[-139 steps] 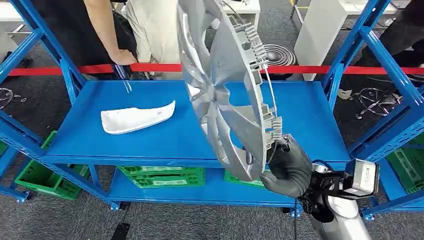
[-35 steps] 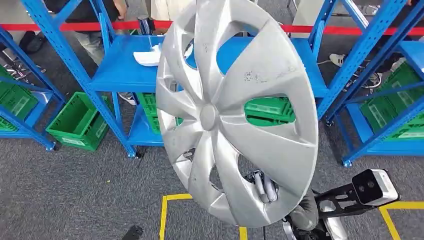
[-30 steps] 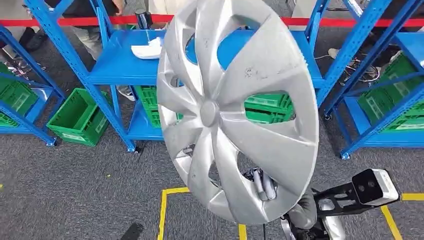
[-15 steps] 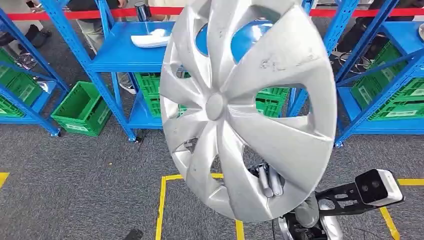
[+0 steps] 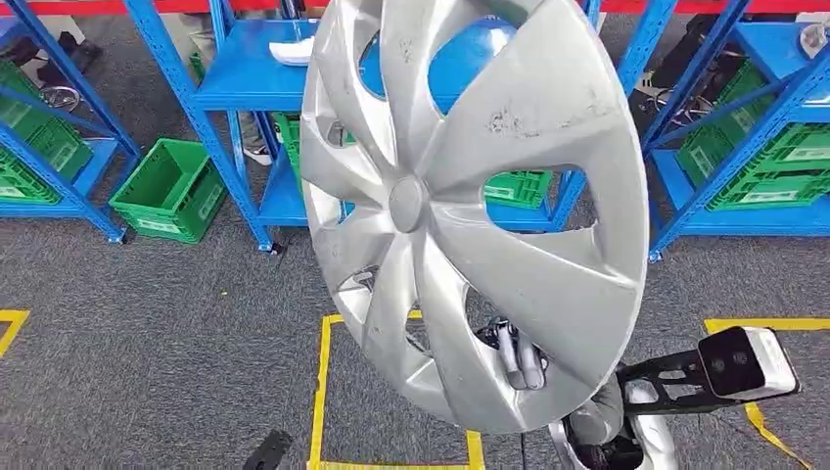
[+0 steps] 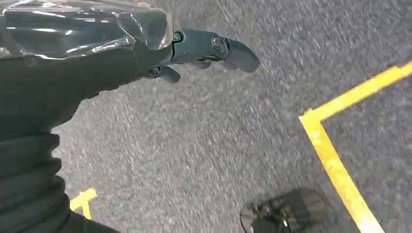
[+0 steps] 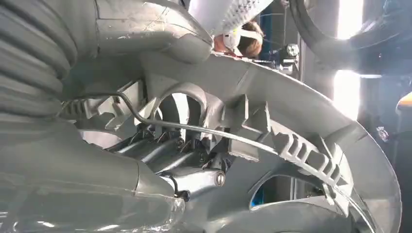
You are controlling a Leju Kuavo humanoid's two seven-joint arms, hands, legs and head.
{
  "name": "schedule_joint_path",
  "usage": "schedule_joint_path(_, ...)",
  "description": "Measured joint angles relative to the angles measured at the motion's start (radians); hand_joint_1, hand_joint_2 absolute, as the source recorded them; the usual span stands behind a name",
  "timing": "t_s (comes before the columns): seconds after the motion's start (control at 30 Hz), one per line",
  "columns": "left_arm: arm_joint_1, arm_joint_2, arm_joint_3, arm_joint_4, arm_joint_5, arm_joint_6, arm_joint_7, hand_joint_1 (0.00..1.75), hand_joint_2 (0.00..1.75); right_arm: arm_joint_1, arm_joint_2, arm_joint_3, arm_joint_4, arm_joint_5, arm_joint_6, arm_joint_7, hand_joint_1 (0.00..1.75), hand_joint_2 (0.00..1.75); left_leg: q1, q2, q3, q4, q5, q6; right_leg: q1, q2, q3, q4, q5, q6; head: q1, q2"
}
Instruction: Take the parts from the cabinet and place them on the table.
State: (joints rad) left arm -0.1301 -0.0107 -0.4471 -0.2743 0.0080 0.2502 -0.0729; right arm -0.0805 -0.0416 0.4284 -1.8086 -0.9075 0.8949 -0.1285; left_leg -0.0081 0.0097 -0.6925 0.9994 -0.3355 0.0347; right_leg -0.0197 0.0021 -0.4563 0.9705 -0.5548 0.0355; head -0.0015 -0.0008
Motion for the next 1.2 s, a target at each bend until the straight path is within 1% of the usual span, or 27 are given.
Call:
schedule_joint_path(0.07,-0.007,-0.008,0.001,0.0,-0.007,-0.007,-0.005,0.0,1.75,-0.012,-0.002,0.005,0.001,-0.009,-0.01,0.003,1.75,1.75,0.003,-0.001,0.0,-0.008,0.022,-0.009,0.002,-0.001,-0.024,0.013,0.014,-0.009,-0.001,0.0)
schedule_joint_path(0.1,-0.009,-0.013,0.001,0.0,-0.011,-0.006,-0.006,0.0,1.75,-0.017,-0.003,0.009,0.002,-0.016,-0.019,0.004,1.75,1.75,0.005,-0.001,0.0,-0.018,0.037,-0.016,0.005,-0.002,-0.031,0.015,0.024,-0.019,-0.002,0.0)
schedule_joint_path(0.13,-0.007,-0.013,0.001,0.0,-0.013,-0.005,-0.007,0.0,1.75,-0.019,-0.005,0.012,0.002,-0.021,-0.027,0.006,1.75,1.75,0.006,-0.003,-0.004,-0.023,0.051,-0.02,-0.003,-0.003,-0.042,0.011,0.039,-0.027,-0.002,0.0)
schedule_joint_path(0.17,-0.006,-0.017,0.001,0.0,-0.013,-0.005,-0.011,0.0,1.75,-0.022,-0.005,0.017,0.002,-0.028,-0.033,0.007,1.75,1.75,0.011,-0.006,-0.014,-0.018,0.033,-0.024,-0.009,-0.007,-0.05,0.011,0.05,-0.032,-0.002,0.0)
schedule_joint_path(0.2,-0.005,-0.019,0.003,0.0,-0.01,-0.003,-0.018,0.0,1.75,-0.022,-0.005,0.025,0.002,-0.037,-0.041,0.009,1.75,1.75,0.013,-0.006,-0.028,0.026,-0.05,-0.034,-0.009,-0.006,-0.061,0.011,0.067,-0.042,-0.003,0.0)
schedule_joint_path(0.27,-0.006,-0.019,0.01,0.0,-0.007,0.005,-0.024,0.0,1.75,-0.023,-0.005,0.035,0.002,-0.042,-0.046,0.009,1.75,1.75,0.017,-0.006,-0.062,0.184,-0.184,-0.048,-0.007,-0.006,-0.091,0.012,0.093,-0.043,-0.004,0.0)
schedule_joint_path(0.3,-0.004,-0.019,0.013,0.001,-0.005,0.01,-0.023,0.0,1.75,-0.023,-0.005,0.037,0.003,-0.045,-0.049,0.009,1.75,1.75,0.018,-0.007,-0.074,0.271,-0.222,-0.051,-0.006,-0.007,-0.108,0.014,0.106,-0.043,-0.004,0.0)
schedule_joint_path(0.33,-0.001,-0.019,0.014,0.002,-0.001,0.015,-0.023,0.0,1.75,-0.023,-0.005,0.038,0.004,-0.045,-0.051,0.008,1.75,1.75,0.02,-0.006,-0.076,0.326,-0.229,-0.052,-0.005,-0.006,-0.123,0.014,0.116,-0.041,-0.004,0.0)
schedule_joint_path(0.37,0.006,-0.019,0.016,0.003,0.002,0.02,-0.021,0.0,1.75,-0.021,-0.005,0.04,0.004,-0.045,-0.053,0.007,1.75,1.75,0.021,-0.006,-0.053,0.335,-0.208,-0.051,-0.005,-0.006,-0.138,0.015,0.128,-0.039,-0.004,0.0)
schedule_joint_path(0.43,0.021,-0.019,0.024,0.006,0.011,0.028,-0.02,0.0,1.75,-0.02,-0.005,0.041,0.004,-0.044,-0.053,0.003,1.75,1.75,0.021,-0.007,0.056,0.214,-0.148,-0.045,-0.005,-0.005,-0.161,0.015,0.147,-0.033,-0.004,0.0)
schedule_joint_path(0.47,0.026,-0.018,0.031,0.008,0.015,0.031,-0.021,0.0,1.75,-0.02,-0.005,0.042,0.004,-0.044,-0.053,0.002,1.75,1.75,0.021,-0.01,0.135,0.111,-0.141,-0.038,-0.005,-0.003,-0.168,0.015,0.156,-0.028,-0.004,0.0)
schedule_joint_path(0.5,0.03,-0.016,0.035,0.01,0.015,0.032,-0.021,0.0,1.75,-0.019,-0.005,0.041,0.004,-0.045,-0.053,0.0,1.75,1.75,0.018,-0.017,0.199,0.017,-0.174,-0.028,-0.004,-0.003,-0.172,0.015,0.162,-0.023,-0.005,0.0)
schedule_joint_path(0.53,0.036,-0.015,0.037,0.014,0.013,0.035,-0.021,0.0,1.75,-0.019,-0.005,0.041,0.004,-0.045,-0.052,-0.001,1.75,1.75,0.013,-0.018,0.228,-0.042,-0.194,-0.022,0.0,-0.006,-0.174,0.015,0.171,-0.014,-0.001,0.0)
schedule_joint_path(0.63,0.061,-0.011,0.037,0.029,0.011,0.039,-0.02,0.0,1.75,-0.009,-0.005,0.041,0.003,-0.045,-0.051,-0.003,1.75,1.75,0.0,-0.016,0.216,-0.036,-0.17,-0.001,-0.007,-0.006,-0.175,0.001,0.197,0.011,-0.003,0.0)
schedule_joint_path(0.67,0.067,-0.011,0.039,0.034,0.011,0.04,-0.02,0.0,1.75,-0.004,-0.006,0.04,0.002,-0.045,-0.05,-0.003,1.75,1.75,0.014,-0.008,0.217,-0.058,-0.15,0.013,-0.006,-0.007,-0.186,0.005,0.191,0.01,-0.002,0.0)
schedule_joint_path(0.7,0.069,-0.01,0.04,0.036,0.011,0.04,-0.021,0.0,1.75,0.0,-0.007,0.04,0.001,-0.043,-0.049,-0.003,1.75,1.75,0.009,-0.005,0.205,-0.057,-0.137,0.024,-0.002,-0.004,-0.205,0.032,0.15,0.001,-0.001,0.0)
schedule_joint_path(0.77,0.071,-0.008,0.042,0.037,0.011,0.046,-0.024,0.0,1.75,0.011,-0.01,0.037,-0.006,-0.037,-0.046,-0.003,1.75,1.75,0.005,-0.005,0.173,-0.051,-0.12,0.03,-0.004,-0.003,-0.25,0.181,0.042,-0.019,0.003,0.0)
schedule_joint_path(0.8,0.073,-0.008,0.042,0.037,0.011,0.048,-0.024,0.0,1.75,0.017,-0.01,0.036,-0.008,-0.036,-0.043,-0.003,1.75,1.75,0.001,-0.004,0.158,-0.048,-0.11,0.031,-0.004,-0.004,-0.269,0.261,0.006,-0.019,0.002,0.0)
schedule_joint_path(0.83,0.074,-0.008,0.043,0.038,0.011,0.053,-0.025,0.0,1.75,0.022,-0.011,0.035,-0.01,-0.034,-0.041,-0.002,1.75,1.75,-0.001,-0.004,0.143,-0.043,-0.102,0.031,-0.003,-0.004,-0.278,0.321,-0.006,-0.013,0.003,0.0)
schedule_joint_path(0.87,0.074,-0.008,0.044,0.038,0.011,0.058,-0.027,0.0,1.75,0.027,-0.011,0.032,-0.013,-0.032,-0.039,-0.001,1.75,1.75,-0.002,-0.003,0.128,-0.037,-0.094,0.031,-0.004,-0.003,-0.269,0.34,0.003,-0.003,0.003,0.0)
schedule_joint_path(0.93,0.072,-0.006,0.045,0.037,0.011,0.06,-0.03,0.0,1.75,0.032,-0.011,0.029,-0.019,-0.029,-0.037,0.0,1.75,1.75,-0.005,-0.003,0.095,-0.021,-0.083,0.029,-0.003,-0.004,-0.183,0.245,0.06,0.017,0.003,0.0)
schedule_joint_path(0.97,0.07,-0.005,0.044,0.037,0.008,0.06,-0.031,0.0,1.75,0.033,-0.011,0.025,-0.026,-0.026,-0.036,0.0,1.75,1.75,-0.005,-0.004,0.083,-0.011,-0.079,0.026,-0.002,-0.004,-0.12,0.154,0.08,0.018,0.003,0.0)
schedule_joint_path(1.03,0.064,-0.003,0.044,0.032,-0.003,0.056,-0.031,0.0,1.75,0.035,-0.01,0.021,-0.038,-0.018,-0.035,-0.003,1.75,1.75,-0.009,-0.003,0.059,0.003,-0.068,0.015,0.009,-0.003,-0.033,0.008,0.033,-0.002,0.001,0.0)
schedule_joint_path(1.1,0.06,0.002,0.044,0.029,-0.011,0.054,-0.029,0.0,1.75,0.043,-0.01,0.015,-0.046,-0.015,-0.033,-0.01,1.75,1.75,-0.003,-0.003,0.054,0.0,-0.049,0.006,0.012,-0.002,-0.043,0.007,0.042,-0.004,0.003,0.0)
schedule_joint_path(1.13,0.06,0.003,0.044,0.027,-0.016,0.054,-0.028,0.0,1.75,0.047,-0.011,0.011,-0.048,-0.013,-0.029,-0.016,1.75,1.75,-0.002,-0.003,0.051,-0.001,-0.04,0.0,0.014,-0.002,-0.048,0.008,0.047,-0.009,0.002,0.0)
schedule_joint_path(1.17,0.06,0.007,0.044,0.027,-0.018,0.055,-0.027,0.0,1.75,0.05,-0.01,0.009,-0.051,-0.011,-0.025,-0.019,1.75,1.75,-0.004,-0.006,0.045,-0.001,-0.039,-0.007,0.004,-0.003,-0.054,0.001,0.058,-0.019,0.003,0.0)
schedule_joint_path(1.2,0.061,0.008,0.044,0.026,-0.019,0.055,-0.026,0.0,1.75,0.05,-0.01,0.008,-0.054,-0.01,-0.022,-0.021,1.75,1.75,0.001,-0.01,0.039,0.012,-0.07,-0.015,-0.002,-0.005,-0.056,0.001,0.066,-0.025,0.002,0.0)
